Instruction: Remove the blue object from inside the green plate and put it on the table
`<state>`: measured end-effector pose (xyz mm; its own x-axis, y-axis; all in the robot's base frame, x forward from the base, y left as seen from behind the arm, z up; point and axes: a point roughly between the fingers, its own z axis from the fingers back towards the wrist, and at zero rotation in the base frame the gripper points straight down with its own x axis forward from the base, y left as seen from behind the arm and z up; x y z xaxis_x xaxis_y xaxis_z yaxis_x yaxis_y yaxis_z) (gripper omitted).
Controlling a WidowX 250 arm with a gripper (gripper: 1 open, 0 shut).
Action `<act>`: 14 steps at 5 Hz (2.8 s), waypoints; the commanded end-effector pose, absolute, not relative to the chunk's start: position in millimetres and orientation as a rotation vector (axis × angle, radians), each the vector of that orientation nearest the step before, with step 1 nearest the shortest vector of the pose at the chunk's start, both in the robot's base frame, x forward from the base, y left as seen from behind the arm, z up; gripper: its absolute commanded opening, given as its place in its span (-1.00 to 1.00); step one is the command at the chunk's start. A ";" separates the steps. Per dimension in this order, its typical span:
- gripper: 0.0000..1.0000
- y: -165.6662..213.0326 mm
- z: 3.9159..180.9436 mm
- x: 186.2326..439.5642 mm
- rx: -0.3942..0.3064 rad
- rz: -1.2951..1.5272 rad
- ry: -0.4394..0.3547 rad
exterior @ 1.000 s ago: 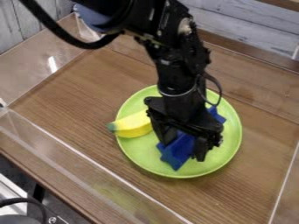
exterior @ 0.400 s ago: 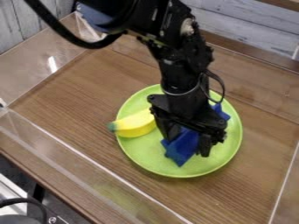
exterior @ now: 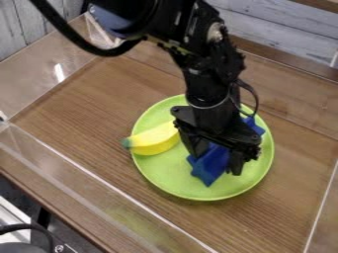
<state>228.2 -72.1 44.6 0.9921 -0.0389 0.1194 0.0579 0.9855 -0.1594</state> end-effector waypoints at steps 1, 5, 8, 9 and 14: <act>1.00 -78.0 27.1 211.2 -0.161 -0.047 -0.045; 1.00 -93.1 15.2 202.3 -0.188 -0.032 -0.028; 1.00 -101.6 4.2 198.4 -0.206 -0.018 -0.019; 1.00 -104.0 0.8 197.2 -0.211 -0.013 -0.016; 1.00 -115.0 13.8 171.3 -0.252 -0.001 0.078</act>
<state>219.9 -117.1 40.1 0.9949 0.0237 0.0982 0.0064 0.9556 -0.2946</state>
